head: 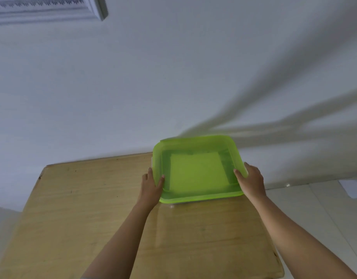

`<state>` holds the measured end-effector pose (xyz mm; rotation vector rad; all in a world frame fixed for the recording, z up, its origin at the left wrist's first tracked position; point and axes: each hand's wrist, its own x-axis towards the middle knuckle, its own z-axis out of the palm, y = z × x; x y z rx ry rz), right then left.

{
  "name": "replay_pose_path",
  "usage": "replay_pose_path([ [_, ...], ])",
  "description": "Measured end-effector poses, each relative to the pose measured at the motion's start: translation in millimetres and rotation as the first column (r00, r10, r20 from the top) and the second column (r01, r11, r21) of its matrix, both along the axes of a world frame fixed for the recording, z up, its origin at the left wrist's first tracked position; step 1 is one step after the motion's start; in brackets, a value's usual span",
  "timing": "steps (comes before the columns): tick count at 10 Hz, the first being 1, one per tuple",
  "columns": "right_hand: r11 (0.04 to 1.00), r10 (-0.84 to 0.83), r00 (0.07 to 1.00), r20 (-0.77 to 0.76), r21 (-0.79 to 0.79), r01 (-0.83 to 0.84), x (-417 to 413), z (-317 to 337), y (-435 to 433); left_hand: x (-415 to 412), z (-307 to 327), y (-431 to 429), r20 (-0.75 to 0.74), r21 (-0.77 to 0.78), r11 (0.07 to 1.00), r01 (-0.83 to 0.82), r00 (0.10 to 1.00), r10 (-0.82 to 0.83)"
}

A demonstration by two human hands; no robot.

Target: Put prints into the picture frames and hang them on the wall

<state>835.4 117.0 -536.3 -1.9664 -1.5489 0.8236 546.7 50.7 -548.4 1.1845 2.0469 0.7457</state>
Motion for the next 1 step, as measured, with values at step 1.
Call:
replay_pose_path([
  [1, 0.990, -0.082, 0.993, -0.088, 0.111, 0.092, 5.7, 3.7, -30.2, 6.4, -2.5, -32.3, 0.062, 0.069, 0.989, -0.134, 0.990, 0.130],
])
